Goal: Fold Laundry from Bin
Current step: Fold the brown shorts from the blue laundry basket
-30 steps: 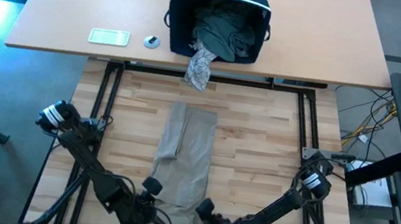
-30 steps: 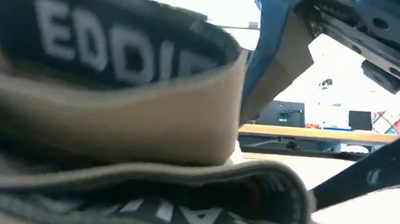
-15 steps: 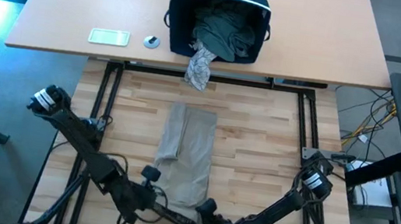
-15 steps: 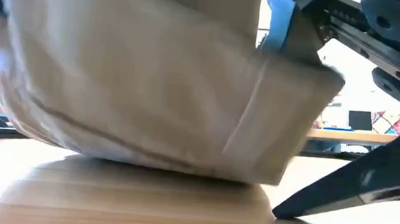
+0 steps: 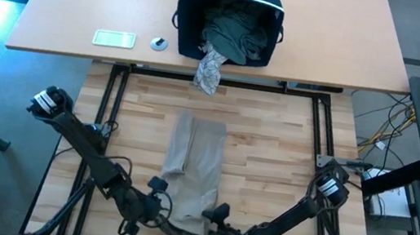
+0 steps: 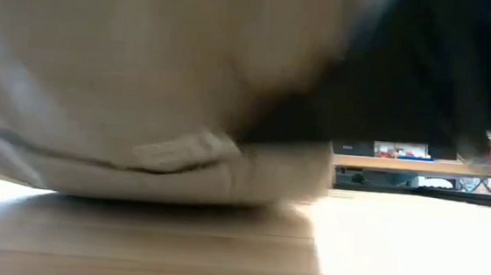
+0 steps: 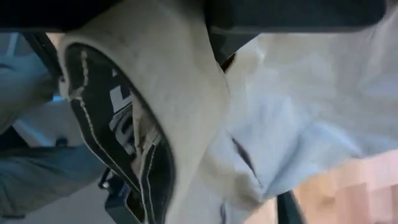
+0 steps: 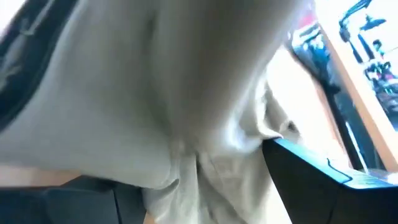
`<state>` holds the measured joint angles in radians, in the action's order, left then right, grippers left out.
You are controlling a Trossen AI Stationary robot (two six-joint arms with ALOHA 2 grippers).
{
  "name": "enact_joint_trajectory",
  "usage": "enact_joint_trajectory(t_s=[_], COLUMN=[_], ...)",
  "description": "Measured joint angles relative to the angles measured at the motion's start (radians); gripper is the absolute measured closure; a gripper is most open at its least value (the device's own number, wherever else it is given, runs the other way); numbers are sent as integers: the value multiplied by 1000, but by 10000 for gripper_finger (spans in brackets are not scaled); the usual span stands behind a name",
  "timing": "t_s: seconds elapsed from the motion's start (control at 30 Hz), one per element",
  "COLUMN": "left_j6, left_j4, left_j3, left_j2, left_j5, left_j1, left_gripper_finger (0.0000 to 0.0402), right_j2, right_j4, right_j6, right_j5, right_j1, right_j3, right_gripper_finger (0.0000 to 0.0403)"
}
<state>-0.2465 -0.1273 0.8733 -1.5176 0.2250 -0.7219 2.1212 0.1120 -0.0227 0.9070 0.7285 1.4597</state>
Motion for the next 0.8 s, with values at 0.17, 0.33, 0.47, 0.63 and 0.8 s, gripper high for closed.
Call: enact_joint_trajectory(t_s=[0.17,0.33,0.47,0.63,0.8], left_j6=[38,42,32,-4,-94], left_j4=[-29,-130,-158,-265,-422], left_j3=[41,87,99,117,141], left_j2=[-48,-58,-58,-54,-17], left_j5=[-5,-1,1,13,70], left_j1=[3,4,4,3,-31], left_gripper_finger=[329,317,293,251,210], right_j2=[-6,-14,-14,-14,-18], right_j4=[-115,-117,-117,-121,-115], right_j6=[-130,-100,-53,65,164], right_j5=[-73,-83,-103,-169,-175], right_j1=[-7,-13,-25,-53,-60], right_j3=[1,1,1,0,1], right_gripper_finger=[122,123,145,224,355])
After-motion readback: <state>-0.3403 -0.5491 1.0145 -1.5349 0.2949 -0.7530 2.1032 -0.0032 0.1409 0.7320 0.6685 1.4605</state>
